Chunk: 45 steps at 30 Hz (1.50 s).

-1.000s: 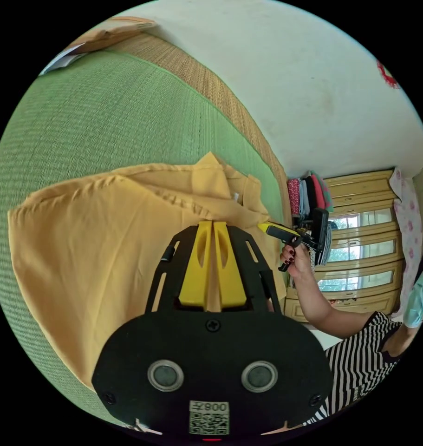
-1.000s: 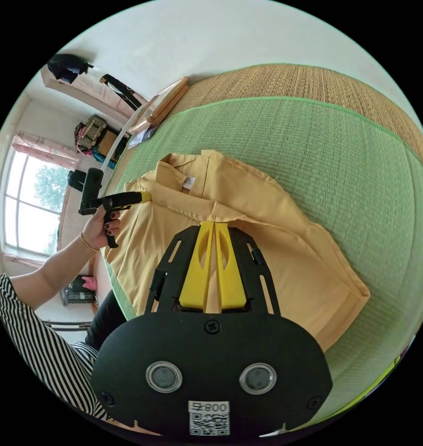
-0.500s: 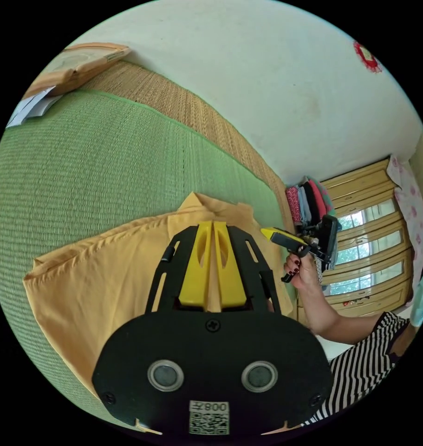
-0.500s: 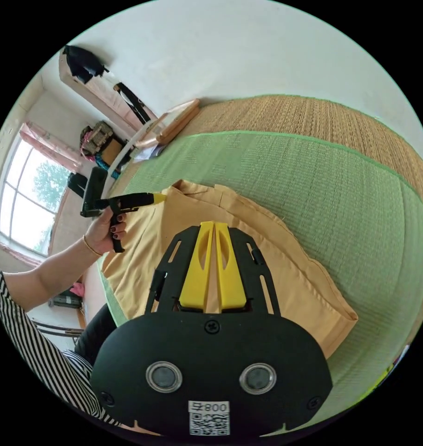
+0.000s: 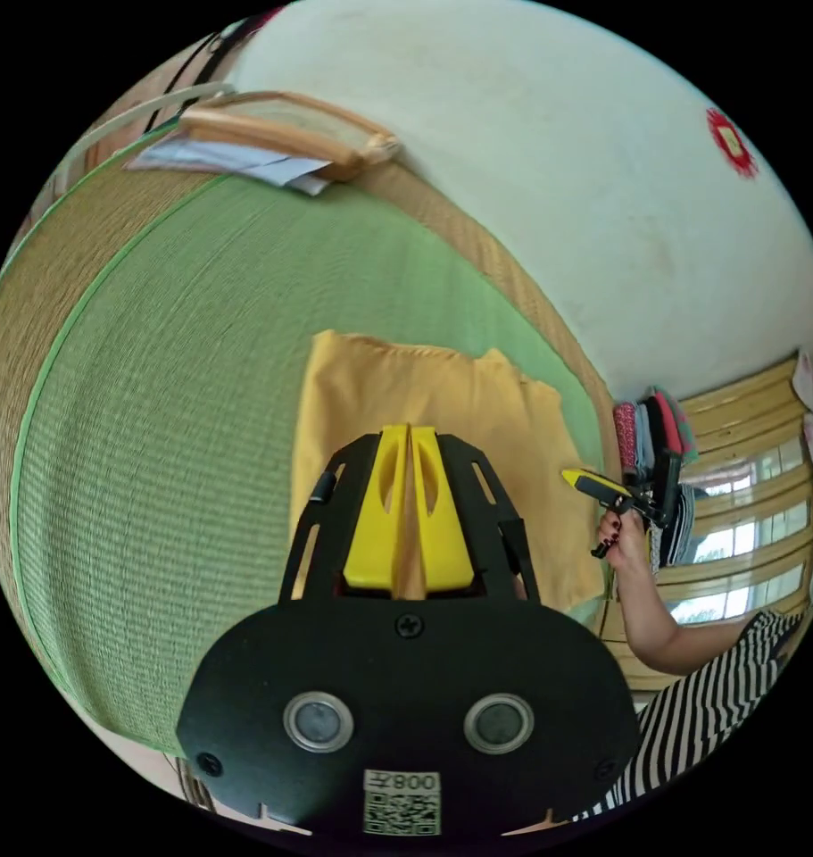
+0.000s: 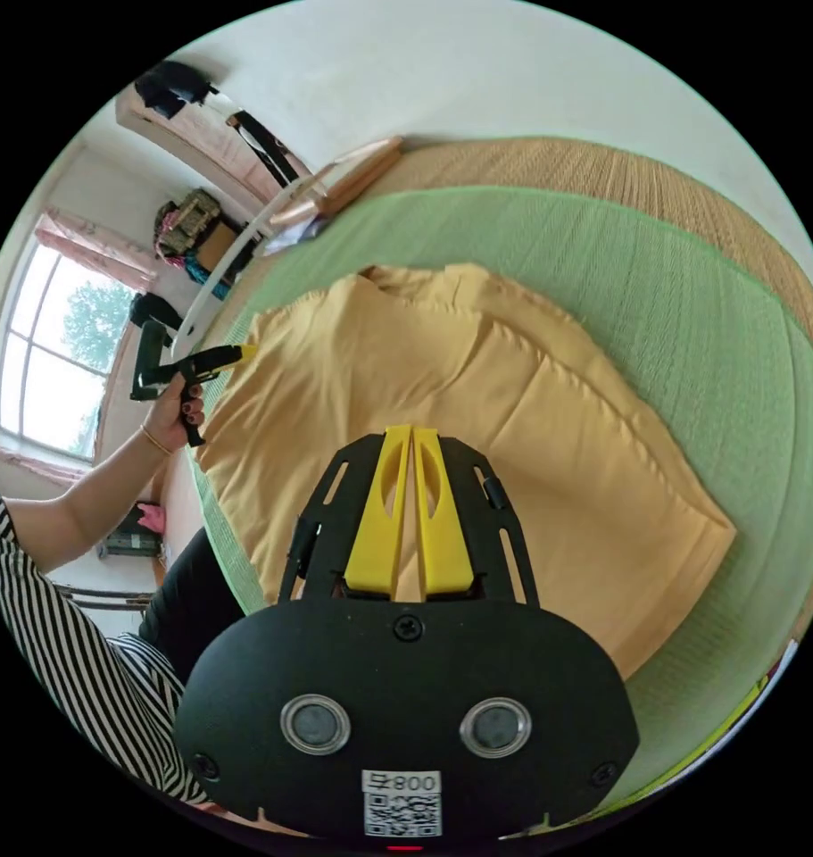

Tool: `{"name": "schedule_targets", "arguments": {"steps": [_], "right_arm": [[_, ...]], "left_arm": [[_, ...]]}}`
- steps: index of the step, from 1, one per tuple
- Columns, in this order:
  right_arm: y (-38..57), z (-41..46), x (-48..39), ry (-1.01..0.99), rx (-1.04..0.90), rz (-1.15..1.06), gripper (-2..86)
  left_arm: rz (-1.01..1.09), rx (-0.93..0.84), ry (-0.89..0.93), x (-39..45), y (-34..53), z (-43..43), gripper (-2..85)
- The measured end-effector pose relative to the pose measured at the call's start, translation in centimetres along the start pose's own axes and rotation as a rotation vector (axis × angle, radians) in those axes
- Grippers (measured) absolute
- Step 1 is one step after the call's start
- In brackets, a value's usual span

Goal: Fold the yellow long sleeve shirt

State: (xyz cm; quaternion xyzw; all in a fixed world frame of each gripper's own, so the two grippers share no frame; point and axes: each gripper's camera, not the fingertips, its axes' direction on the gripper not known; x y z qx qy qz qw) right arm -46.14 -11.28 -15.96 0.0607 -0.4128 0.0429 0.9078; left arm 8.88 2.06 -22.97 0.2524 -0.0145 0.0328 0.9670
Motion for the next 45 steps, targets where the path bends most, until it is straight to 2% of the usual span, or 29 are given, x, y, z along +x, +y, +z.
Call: {"name": "schedule_targets", "arguments": {"steps": [2,6,12,17,23,30,34,41,45], "right_arm": [[0.4,-0.6,1.1,-0.065,0.019,0.041,0.3],[2.7,-4.7,0.6,-0.059,0.091,0.013,0.5],[14.1,-9.6,2.6,-0.105,0.133,0.121,2.4],[26.0,-11.8,5.5,-0.108,0.131,0.320,6.6],[34.7,-12.4,7.2,-0.099,0.193,0.464,8.2],[36.3,-9.4,7.4,-0.111,0.181,0.445,8.1],[36.7,-7.4,8.7,-0.132,0.119,0.441,5.1],[38.5,-8.7,10.1,-0.165,0.115,0.391,1.9],[39.4,-6.7,11.2,-0.204,0.076,0.404,1.6]], "left_arm": [[-0.067,0.001,0.030,-1.4,1.3,-0.4,1.0],[0.011,0.044,0.081,-1.1,3.9,-3.4,2.4],[-0.066,0.043,0.110,-4.2,11.1,-7.6,7.8],[-0.104,-0.091,0.134,-5.6,15.4,-6.6,9.2],[-0.091,-0.182,0.103,-4.7,17.0,-5.1,7.1],[-0.088,-0.224,0.083,-3.1,17.9,-5.0,3.6],[-0.056,-0.248,0.055,-1.3,18.3,-5.2,3.0],[0.033,-0.296,-0.026,2.0,18.5,-6.6,2.5],[0.028,-0.328,-0.039,3.1,19.1,-6.0,2.6]]}}
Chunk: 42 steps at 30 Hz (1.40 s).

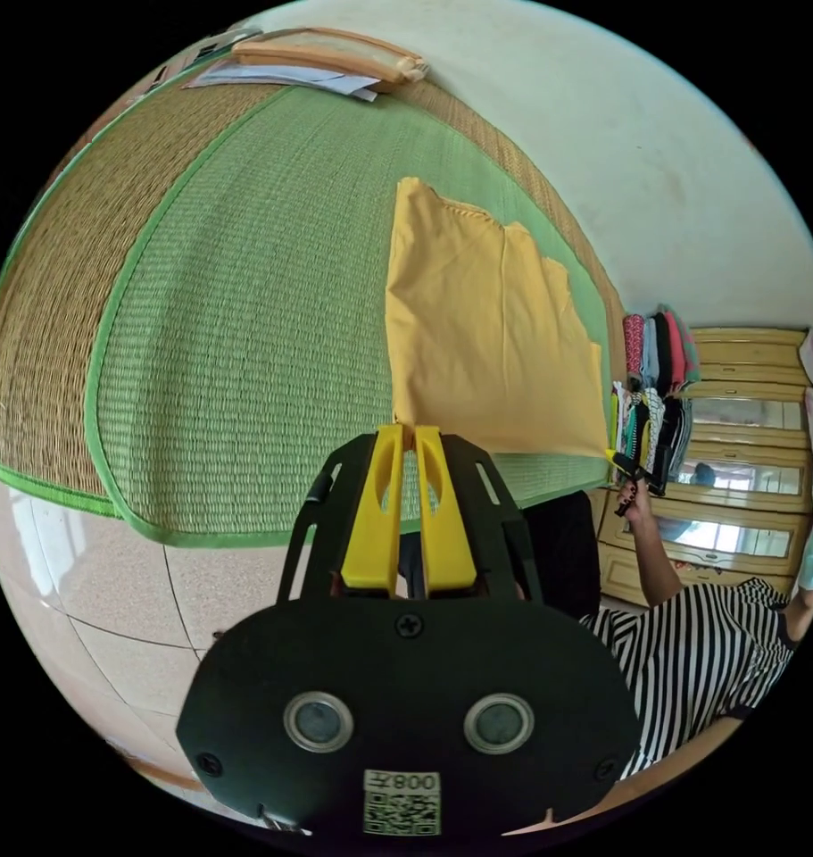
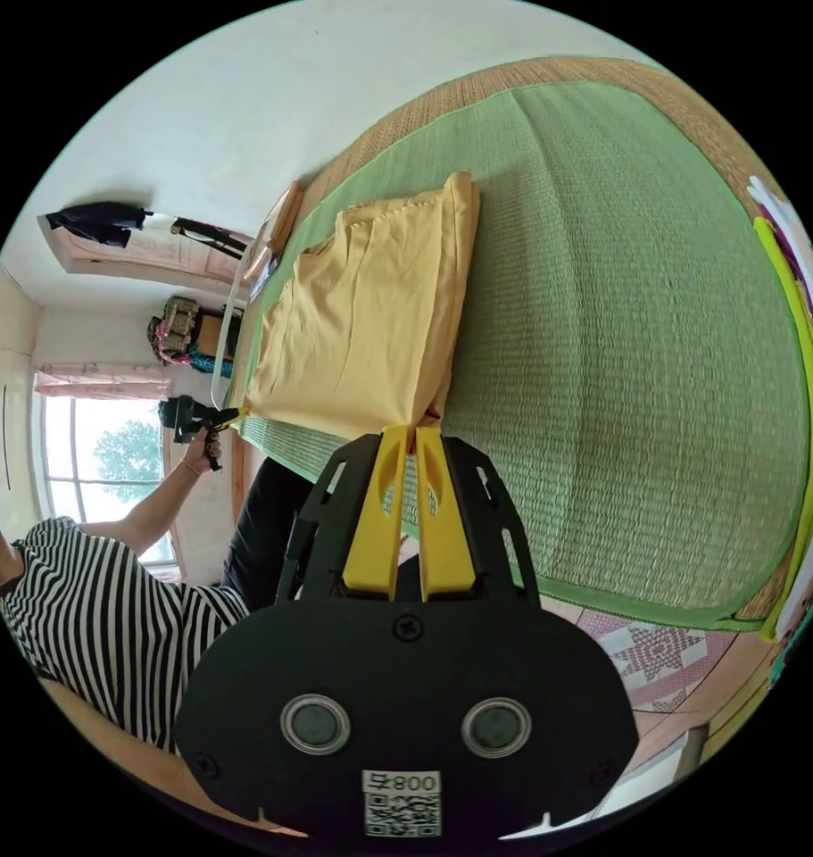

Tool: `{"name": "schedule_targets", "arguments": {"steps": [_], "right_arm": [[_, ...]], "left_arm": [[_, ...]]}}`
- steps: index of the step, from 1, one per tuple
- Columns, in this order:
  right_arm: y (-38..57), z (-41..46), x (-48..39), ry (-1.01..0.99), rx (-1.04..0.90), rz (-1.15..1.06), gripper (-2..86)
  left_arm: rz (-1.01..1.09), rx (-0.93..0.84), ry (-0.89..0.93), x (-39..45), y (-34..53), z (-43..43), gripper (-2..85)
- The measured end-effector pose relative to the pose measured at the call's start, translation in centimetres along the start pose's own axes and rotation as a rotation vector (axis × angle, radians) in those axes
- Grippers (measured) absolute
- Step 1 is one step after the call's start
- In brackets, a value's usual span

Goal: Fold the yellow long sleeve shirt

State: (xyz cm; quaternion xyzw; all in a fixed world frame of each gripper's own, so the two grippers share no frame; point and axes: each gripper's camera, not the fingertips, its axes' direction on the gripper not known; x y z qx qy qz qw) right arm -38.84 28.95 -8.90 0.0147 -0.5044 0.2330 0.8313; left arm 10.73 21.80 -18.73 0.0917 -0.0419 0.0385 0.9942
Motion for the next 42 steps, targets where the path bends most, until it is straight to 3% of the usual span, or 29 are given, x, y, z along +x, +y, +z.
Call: {"name": "schedule_targets", "arguments": {"steps": [3,10,13,22,28,31,42], "right_arm": [[0.4,2.0,1.5,0.002,-0.026,0.039,1.5],[1.8,1.8,2.4,-0.027,0.011,0.034,1.4],[2.0,2.0,2.2,-0.033,0.025,0.026,1.4],[2.1,2.2,2.0,-0.078,0.038,-0.004,1.3],[2.0,2.6,2.0,-0.100,0.021,-0.046,1.6],[2.1,3.3,2.3,-0.074,0.005,-0.073,1.8],[2.9,2.3,10.4,-0.234,0.201,0.038,5.7]], "left_arm": [[-0.038,-0.019,-0.012,0.9,0.6,0.9,3.0],[-0.031,0.154,-0.080,5.8,3.6,-1.6,5.1],[0.149,0.158,-0.066,11.8,3.8,-0.9,5.9],[0.930,-0.128,0.081,39.0,3.8,11.5,9.7],[1.199,-0.210,-0.158,50.2,5.9,17.4,9.8],[1.195,-0.174,-0.270,52.3,6.3,18.0,4.6],[0.911,-0.095,-0.064,53.8,4.3,14.3,0.7]]}}
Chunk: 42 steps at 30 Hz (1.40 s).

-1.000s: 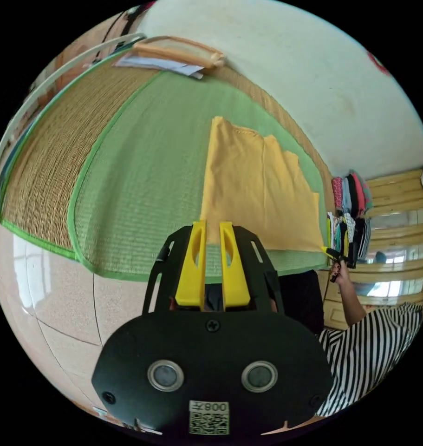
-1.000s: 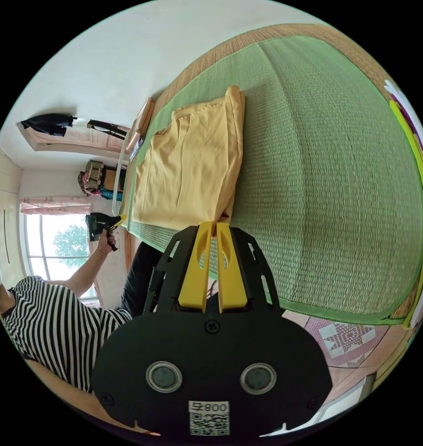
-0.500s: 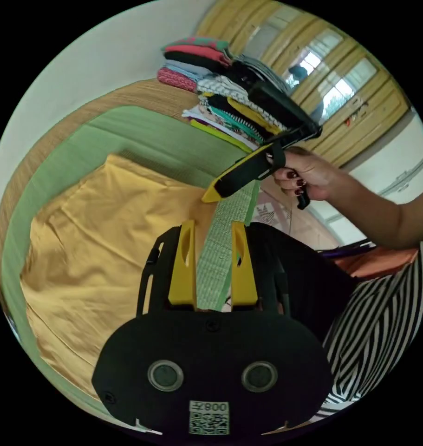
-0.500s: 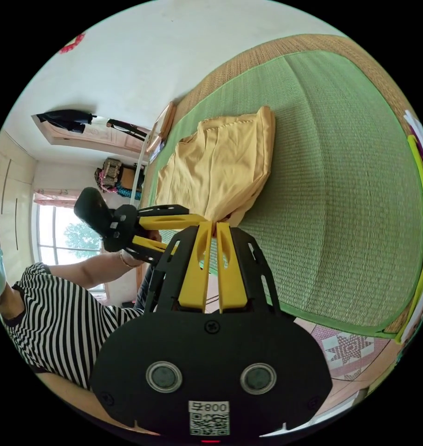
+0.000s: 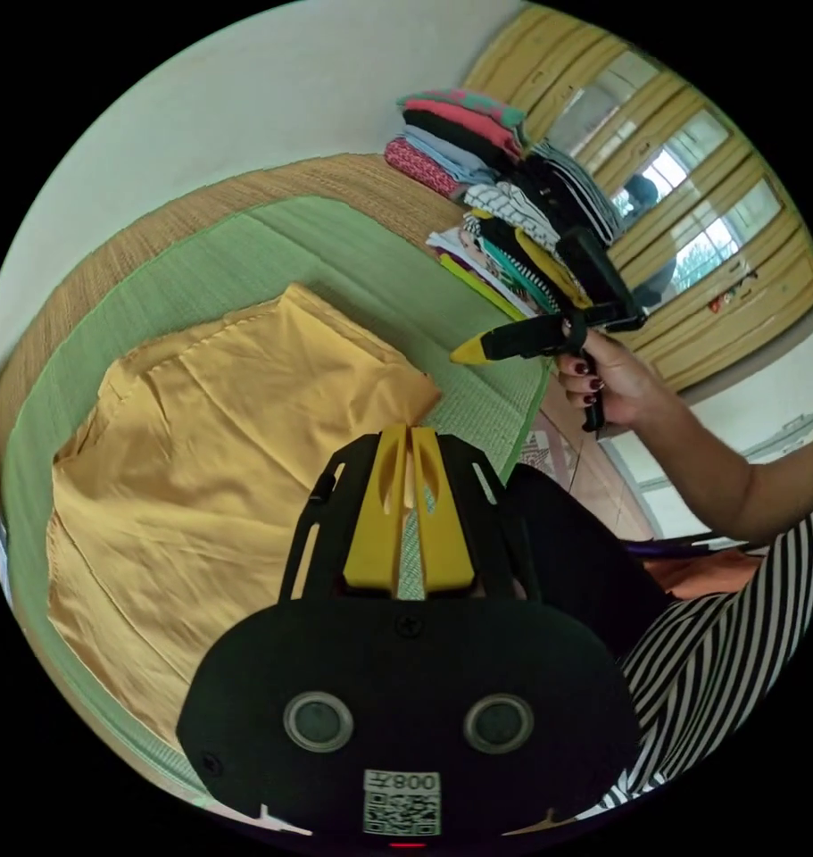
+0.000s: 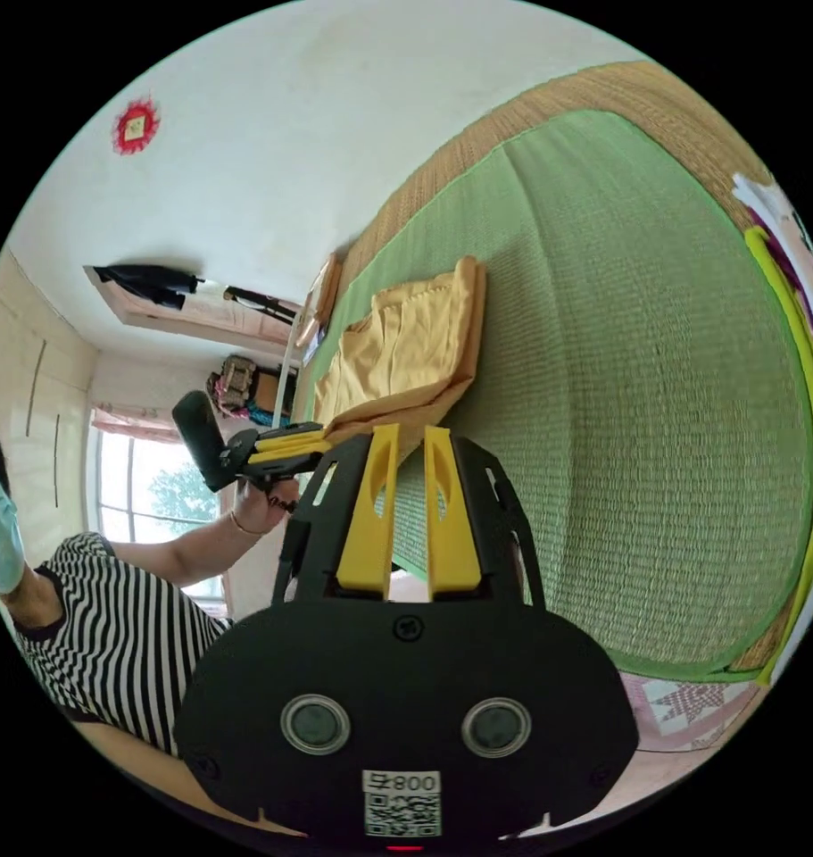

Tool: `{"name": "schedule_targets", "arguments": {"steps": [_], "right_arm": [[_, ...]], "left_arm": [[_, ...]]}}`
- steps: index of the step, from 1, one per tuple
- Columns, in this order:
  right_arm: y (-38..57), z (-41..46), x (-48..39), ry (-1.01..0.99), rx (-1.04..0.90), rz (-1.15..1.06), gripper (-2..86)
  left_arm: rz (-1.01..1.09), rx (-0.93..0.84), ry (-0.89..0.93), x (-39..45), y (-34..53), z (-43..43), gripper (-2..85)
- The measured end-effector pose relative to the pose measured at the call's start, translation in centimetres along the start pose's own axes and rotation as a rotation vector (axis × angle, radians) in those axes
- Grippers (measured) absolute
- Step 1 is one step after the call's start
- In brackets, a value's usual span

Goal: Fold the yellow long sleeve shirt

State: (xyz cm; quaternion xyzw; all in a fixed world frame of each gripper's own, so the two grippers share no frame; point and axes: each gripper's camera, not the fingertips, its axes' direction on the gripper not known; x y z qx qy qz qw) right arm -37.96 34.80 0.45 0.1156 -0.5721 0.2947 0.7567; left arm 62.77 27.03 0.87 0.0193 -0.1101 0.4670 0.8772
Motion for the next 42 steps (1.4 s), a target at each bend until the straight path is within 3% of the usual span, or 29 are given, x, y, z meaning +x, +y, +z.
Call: {"name": "schedule_targets", "arguments": {"steps": [15,30,42], "right_arm": [[-10.7,5.5,6.7,0.008,-0.021,0.132,10.6],[-20.2,9.2,3.8,0.010,-0.123,0.080,4.3],[-23.0,3.5,-1.0,0.047,-0.077,0.085,1.7]], "left_arm": [[0.035,-0.027,0.063,2.4,-3.3,2.0,0.7],[0.033,-0.022,0.135,-0.2,-3.7,5.2,0.7],[0.059,0.000,0.212,-3.5,-2.7,8.7,0.7]]}}
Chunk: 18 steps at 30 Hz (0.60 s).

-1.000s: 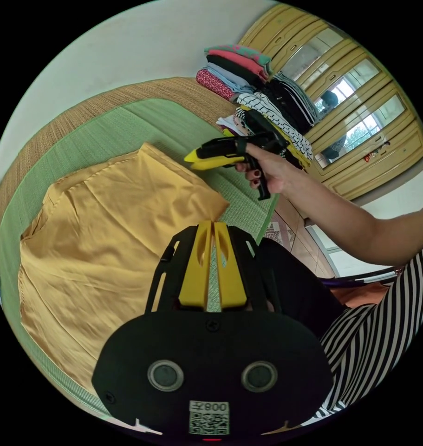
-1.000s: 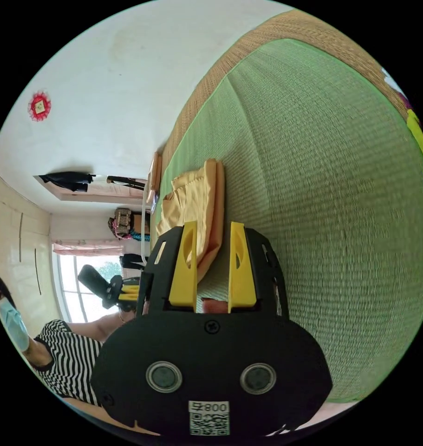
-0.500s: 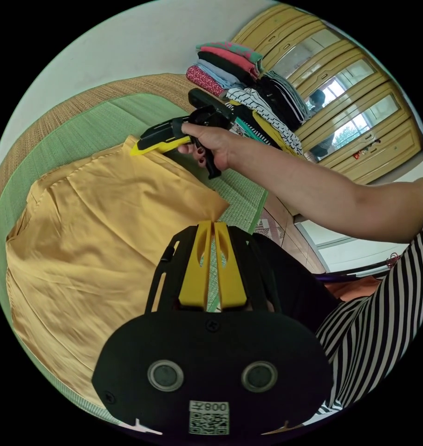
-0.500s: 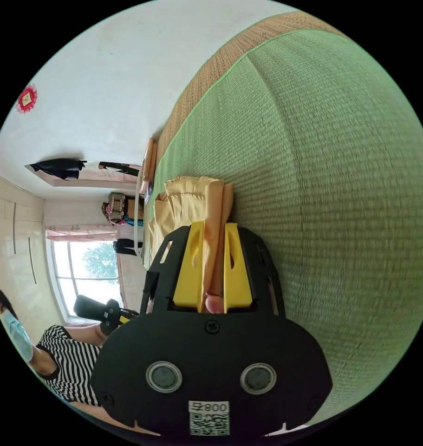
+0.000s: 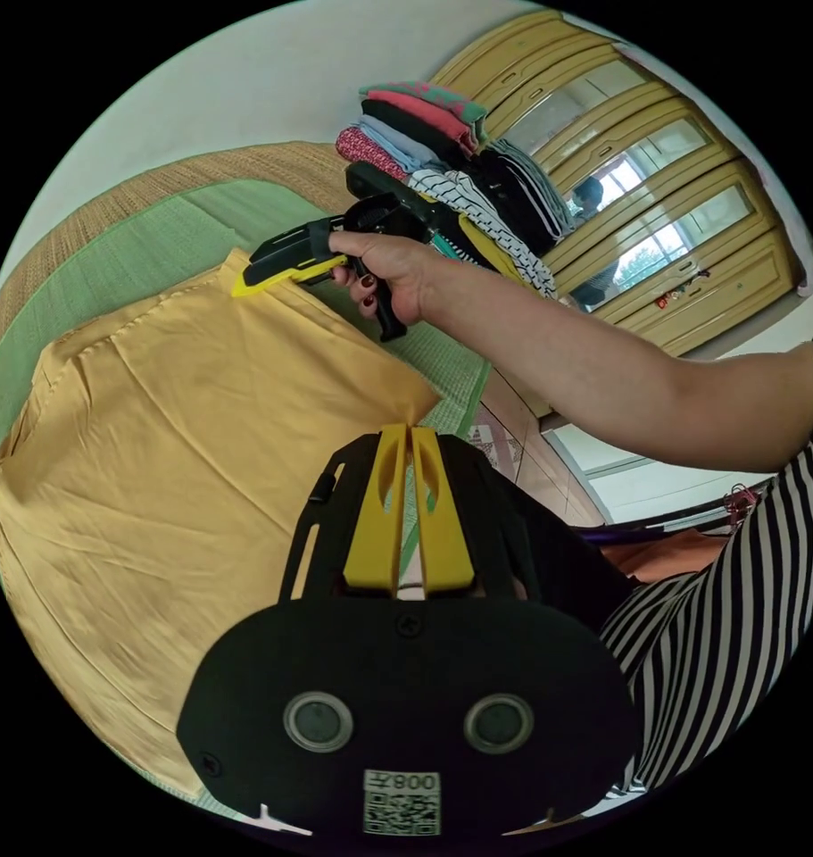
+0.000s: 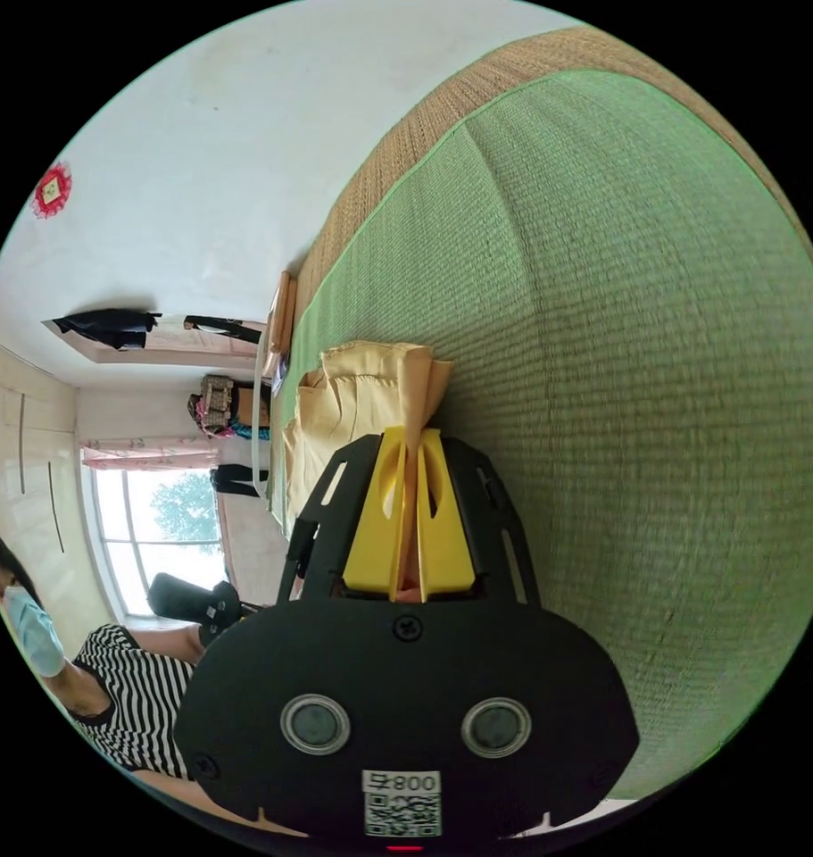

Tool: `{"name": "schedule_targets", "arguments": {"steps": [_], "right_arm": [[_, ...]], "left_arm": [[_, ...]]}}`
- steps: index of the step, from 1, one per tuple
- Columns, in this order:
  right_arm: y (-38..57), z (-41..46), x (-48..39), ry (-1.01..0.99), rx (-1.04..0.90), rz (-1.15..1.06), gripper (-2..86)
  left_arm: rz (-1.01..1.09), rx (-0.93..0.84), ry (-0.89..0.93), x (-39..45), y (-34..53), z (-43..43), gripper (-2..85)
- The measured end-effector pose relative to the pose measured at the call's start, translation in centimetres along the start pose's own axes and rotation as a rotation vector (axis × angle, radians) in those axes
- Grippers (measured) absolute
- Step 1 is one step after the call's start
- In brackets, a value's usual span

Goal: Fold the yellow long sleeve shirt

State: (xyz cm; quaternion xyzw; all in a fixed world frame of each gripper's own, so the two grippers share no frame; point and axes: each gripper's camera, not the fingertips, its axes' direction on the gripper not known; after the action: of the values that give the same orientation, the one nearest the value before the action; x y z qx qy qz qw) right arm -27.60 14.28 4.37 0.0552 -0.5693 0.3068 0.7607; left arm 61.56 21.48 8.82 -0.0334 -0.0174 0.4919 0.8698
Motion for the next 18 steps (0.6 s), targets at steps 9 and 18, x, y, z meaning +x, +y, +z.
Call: {"name": "schedule_targets", "arguments": {"steps": [9,18], "right_arm": [[-2.9,-3.5,-10.6,-0.002,0.045,-0.043,1.5],[-7.5,-0.6,-29.1,-0.018,0.062,-0.169,1.4]], "left_arm": [[-0.063,0.143,0.069,-6.1,5.6,-1.9,0.5],[-0.311,0.438,0.129,-14.8,18.4,-6.4,0.5]]}}
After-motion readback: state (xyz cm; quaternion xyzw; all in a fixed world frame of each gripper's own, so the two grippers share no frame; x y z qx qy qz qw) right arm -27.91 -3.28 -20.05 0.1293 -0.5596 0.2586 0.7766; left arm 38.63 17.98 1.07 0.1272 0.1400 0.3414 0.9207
